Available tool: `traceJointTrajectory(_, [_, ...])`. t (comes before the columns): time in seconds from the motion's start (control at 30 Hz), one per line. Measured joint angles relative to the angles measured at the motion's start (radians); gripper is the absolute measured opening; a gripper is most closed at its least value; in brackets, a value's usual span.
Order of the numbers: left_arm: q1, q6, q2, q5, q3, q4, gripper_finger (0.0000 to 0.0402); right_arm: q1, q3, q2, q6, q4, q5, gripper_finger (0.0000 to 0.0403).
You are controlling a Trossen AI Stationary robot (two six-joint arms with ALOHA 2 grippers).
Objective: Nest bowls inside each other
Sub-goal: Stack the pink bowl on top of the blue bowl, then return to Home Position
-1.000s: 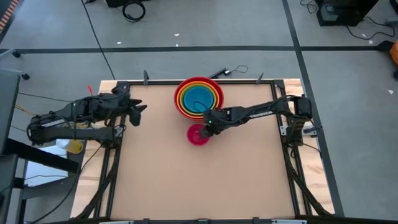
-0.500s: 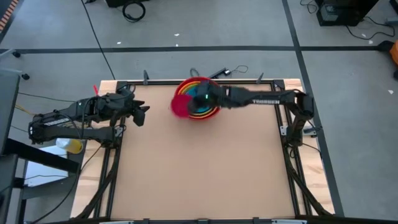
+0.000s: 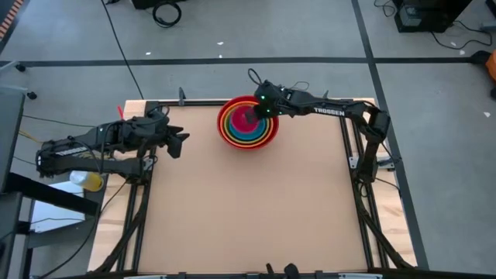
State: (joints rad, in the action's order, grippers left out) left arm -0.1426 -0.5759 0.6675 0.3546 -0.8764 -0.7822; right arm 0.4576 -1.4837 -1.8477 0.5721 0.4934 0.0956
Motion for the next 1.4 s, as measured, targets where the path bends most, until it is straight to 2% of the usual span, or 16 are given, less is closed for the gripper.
traceJointTrajectory(0.17, [0.017, 0.042, 0.012, 0.000, 0.000, 0.094, 0.0192, 0.010, 0.000, 0.000, 0.004, 0.029, -0.011, 0.0136])
traceJointTrajectory(0.37, [0.018, 0.045, 0.052, 0.000, 0.000, 0.106, 0.0192, 0.003, 0.000, 0.007, 0.026, 0.033, -0.012, 0.0216])
traceJointTrajectory(0.47, [0.018, 0.045, 0.080, -0.003, 0.000, 0.105, 0.0192, -0.007, 0.000, 0.019, 0.036, 0.079, -0.035, 0.0232])
traceJointTrajectory(0.57, [0.021, 0.044, 0.100, -0.013, 0.000, 0.110, 0.0192, -0.040, 0.000, 0.053, 0.026, 0.176, -0.027, 0.0232])
traceJointTrajectory(0.63, [0.040, 0.064, 0.101, -0.013, 0.001, 0.150, 0.0192, -0.085, 0.001, 0.089, 0.015, 0.221, -0.017, 0.0227])
traceJointTrajectory(0.73, [0.100, 0.133, 0.078, -0.020, 0.002, 0.365, 0.0191, -0.176, 0.002, 0.171, -0.013, 0.221, 0.029, 0.0214])
traceJointTrajectory(0.83, [0.151, 0.257, 0.050, -0.024, -0.001, 0.673, 0.0179, -0.266, 0.002, 0.298, -0.066, 0.109, 0.093, 0.0192])
traceJointTrajectory(0.93, [0.157, 0.424, 0.059, -0.031, -0.003, 0.836, 0.0159, -0.331, -0.001, 0.418, -0.238, -0.001, 0.050, 0.0156])
traceJointTrajectory(1.03, [0.142, 0.523, 0.104, -0.062, -0.001, 0.823, 0.0137, -0.398, -0.001, 0.516, -0.378, -0.003, 0.041, 0.0101])
traceJointTrajectory(1.1, [0.131, 0.464, 0.145, -0.073, 0.003, 0.857, 0.0117, -0.428, 0.000, 0.578, -0.407, 0.035, 0.042, 0.0052])
traceJointTrajectory(1.17, [0.126, 0.476, 0.177, -0.108, 0.005, 0.958, 0.0092, -0.450, 0.008, 0.636, -0.417, 0.066, 0.040, 0.0015])
traceJointTrajectory(1.27, [0.129, 0.532, 0.188, -0.148, 0.000, 1.023, 0.0044, -0.483, 0.094, 0.740, -0.403, 0.036, 0.053, 0.0014])
traceJointTrajectory(1.33, [0.129, 0.550, 0.186, -0.157, 0.000, 0.951, 0.0014, -0.504, 0.202, 0.816, -0.386, -0.032, 0.052, 0.0009])
traceJointTrajectory(1.4, [0.129, 0.550, 0.175, -0.158, 0.006, 0.847, 0.0007, -0.520, 0.344, 0.896, -0.363, -0.139, 0.020, 0.0006])
